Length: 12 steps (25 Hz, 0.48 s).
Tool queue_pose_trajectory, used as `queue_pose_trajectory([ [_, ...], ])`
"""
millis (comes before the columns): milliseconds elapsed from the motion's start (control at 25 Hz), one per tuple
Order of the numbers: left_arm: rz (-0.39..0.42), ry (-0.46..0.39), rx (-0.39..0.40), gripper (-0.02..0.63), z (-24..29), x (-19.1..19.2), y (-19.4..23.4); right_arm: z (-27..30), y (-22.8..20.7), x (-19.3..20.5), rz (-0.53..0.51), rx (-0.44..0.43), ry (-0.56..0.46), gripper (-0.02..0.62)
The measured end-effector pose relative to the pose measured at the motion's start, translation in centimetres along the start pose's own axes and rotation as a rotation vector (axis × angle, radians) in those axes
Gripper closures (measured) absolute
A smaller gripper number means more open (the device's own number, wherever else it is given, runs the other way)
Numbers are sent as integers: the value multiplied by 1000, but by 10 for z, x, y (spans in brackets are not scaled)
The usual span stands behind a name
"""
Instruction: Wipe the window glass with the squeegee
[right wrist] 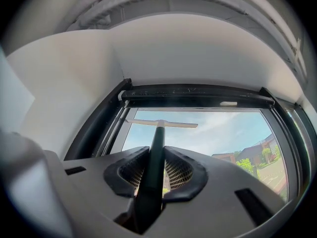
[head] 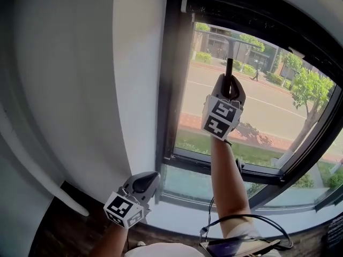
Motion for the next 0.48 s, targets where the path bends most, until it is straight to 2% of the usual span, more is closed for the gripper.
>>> queue_pose_trajectory([
  [320,-2,13,29,589,-2,1,6,24,1,-21,-10,45,-15,497],
  [480,1,17,32,589,-3,3,8,24,1,-19,-15,58,-17,497],
])
Point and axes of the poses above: the fingertips, and each gripper's own axes: z forward along the fingers, y to its left, x out of its underside, the point moved 2 cm from there along -z, backward along the fingers, and after that the axes turned 11 degrees about -z, right-handed, at the moved point
